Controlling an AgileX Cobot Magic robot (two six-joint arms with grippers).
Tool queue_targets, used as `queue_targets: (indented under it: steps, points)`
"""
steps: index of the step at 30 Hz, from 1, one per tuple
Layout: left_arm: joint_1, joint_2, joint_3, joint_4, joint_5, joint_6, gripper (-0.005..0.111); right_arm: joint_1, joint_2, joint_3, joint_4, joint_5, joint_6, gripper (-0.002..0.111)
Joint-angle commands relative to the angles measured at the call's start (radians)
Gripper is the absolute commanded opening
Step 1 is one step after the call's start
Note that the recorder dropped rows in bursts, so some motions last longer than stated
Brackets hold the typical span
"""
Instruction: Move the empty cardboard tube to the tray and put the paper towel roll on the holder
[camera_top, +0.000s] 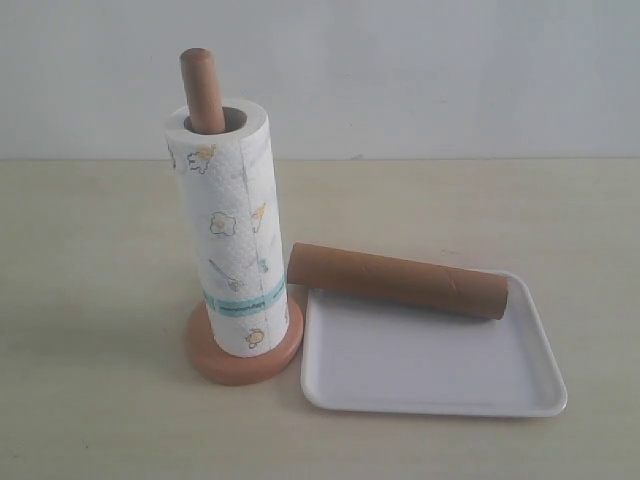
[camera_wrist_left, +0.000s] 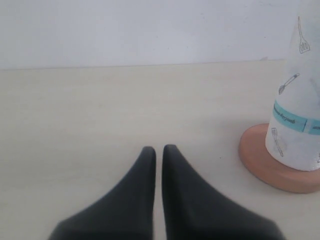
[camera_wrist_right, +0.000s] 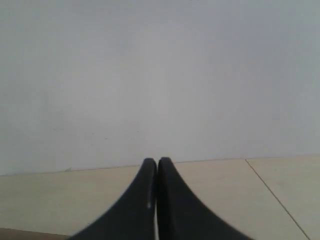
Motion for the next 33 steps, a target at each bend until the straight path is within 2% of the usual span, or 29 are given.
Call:
queue_targets:
  steps: [1,10,16,18,20,33]
  points:
    - [0.002,-0.002,0.005,-0.001,-0.009,0.004,0.004,-0.003,0.009,0.089,0.052,-0.119,-0.088,0.0]
    - [0.002,-0.002,0.005,-0.001,-0.009,0.004,0.004,-0.003,0.009,0.41,0.064,-0.294,-0.088,0.0]
    - [0.002,-0.002,0.005,-0.001,-0.009,0.004,0.004,-0.003,-0.015,0.644,0.155,-0.427,-0.09,0.0]
    - [0.002,-0.002,0.005,-0.001,-0.009,0.004,0.004,-0.003,-0.015,0.652,0.162,-0.434,-0.092,0.0]
    - [0.002,-0.002,0.005,-0.001,-0.009,0.004,0.004,-0.003,-0.015,0.652,0.155,-0.337,-0.108,0.0]
    - [0.002,-0.002,0.005,-0.001,-0.009,0.004,0.004,-0.003,-0.015,0.652,0.149,-0.338,-0.133,0.0]
